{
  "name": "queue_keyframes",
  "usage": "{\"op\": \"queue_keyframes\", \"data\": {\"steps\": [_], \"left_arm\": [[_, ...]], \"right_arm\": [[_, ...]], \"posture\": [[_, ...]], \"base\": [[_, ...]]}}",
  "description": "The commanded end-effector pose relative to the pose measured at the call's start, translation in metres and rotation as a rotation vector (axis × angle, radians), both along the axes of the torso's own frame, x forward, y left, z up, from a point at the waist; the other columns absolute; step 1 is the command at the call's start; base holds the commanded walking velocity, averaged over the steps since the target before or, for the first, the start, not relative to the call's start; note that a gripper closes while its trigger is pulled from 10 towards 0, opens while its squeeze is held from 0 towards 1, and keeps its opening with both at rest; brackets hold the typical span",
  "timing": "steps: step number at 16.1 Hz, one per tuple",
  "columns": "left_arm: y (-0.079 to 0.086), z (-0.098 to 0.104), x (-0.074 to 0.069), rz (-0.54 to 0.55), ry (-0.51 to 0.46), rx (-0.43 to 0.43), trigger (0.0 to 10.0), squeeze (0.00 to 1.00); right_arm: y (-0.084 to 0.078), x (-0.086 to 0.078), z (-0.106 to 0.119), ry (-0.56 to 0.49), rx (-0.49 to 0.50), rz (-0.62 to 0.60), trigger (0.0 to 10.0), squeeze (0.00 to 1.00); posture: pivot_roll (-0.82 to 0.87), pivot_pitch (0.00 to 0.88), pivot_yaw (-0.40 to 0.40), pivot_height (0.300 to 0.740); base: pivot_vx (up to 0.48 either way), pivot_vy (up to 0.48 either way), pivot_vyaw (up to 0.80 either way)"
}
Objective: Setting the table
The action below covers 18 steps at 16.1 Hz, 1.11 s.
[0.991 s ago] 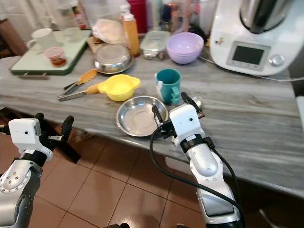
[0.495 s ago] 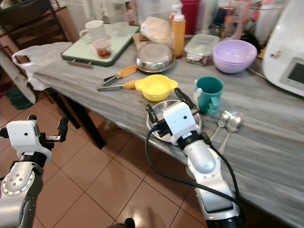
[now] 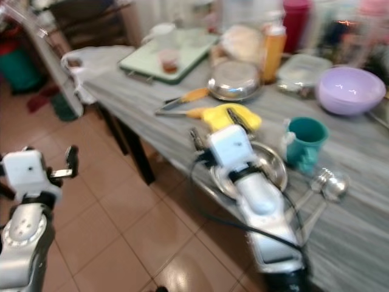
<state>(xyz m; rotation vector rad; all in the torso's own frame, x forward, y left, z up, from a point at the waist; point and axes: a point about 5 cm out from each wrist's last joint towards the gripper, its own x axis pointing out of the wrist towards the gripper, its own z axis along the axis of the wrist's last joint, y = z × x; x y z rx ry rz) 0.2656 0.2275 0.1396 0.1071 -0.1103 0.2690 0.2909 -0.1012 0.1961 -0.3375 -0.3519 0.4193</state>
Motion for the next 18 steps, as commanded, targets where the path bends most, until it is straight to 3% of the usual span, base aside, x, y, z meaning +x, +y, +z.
{"op": "queue_keyframes", "data": {"steps": [1, 4, 7, 12, 14, 18], "left_arm": [[0.002, 0.002, -0.002, 0.034, -0.014, 0.015, 10.0, 0.00], [0.001, 0.001, -0.006, 0.071, -0.018, 0.014, 10.0, 0.00], [0.005, -0.004, -0.016, 0.156, -0.009, 0.074, 10.0, 0.00], [0.006, -0.002, -0.017, 0.193, -0.005, 0.103, 10.0, 0.00], [0.010, -0.003, -0.022, 0.258, 0.000, 0.124, 10.0, 0.00], [0.010, -0.009, -0.027, 0.249, 0.027, 0.133, 10.0, 0.00]], "right_arm": [[-0.001, 0.001, 0.001, -0.008, -0.005, 0.009, 10.0, 0.00], [0.002, 0.001, 0.004, -0.018, -0.004, 0.024, 10.0, 0.00], [0.006, 0.002, 0.006, -0.029, -0.003, 0.039, 10.0, 0.00], [0.011, 0.003, 0.008, -0.036, -0.001, 0.063, 10.0, 0.00], [0.015, 0.003, 0.009, -0.040, 0.004, 0.081, 10.0, 0.00], [0.020, 0.004, 0.009, -0.038, 0.015, 0.094, 10.0, 0.00]], "posture": [[-0.20, 0.091, 0.083, 0.740], [-0.20, 0.089, 0.083, 0.740], [-0.20, 0.091, 0.081, 0.740], [-0.19, 0.092, 0.079, 0.740], [-0.19, 0.095, 0.079, 0.740], [-0.19, 0.095, 0.079, 0.740]], "base": [[0.000, 0.000, 0.80], [0.000, 0.000, 0.80], [0.000, 0.000, 0.80], [0.000, 0.000, 0.80], [0.000, 0.000, 0.80], [0.000, 0.000, 0.80]]}}
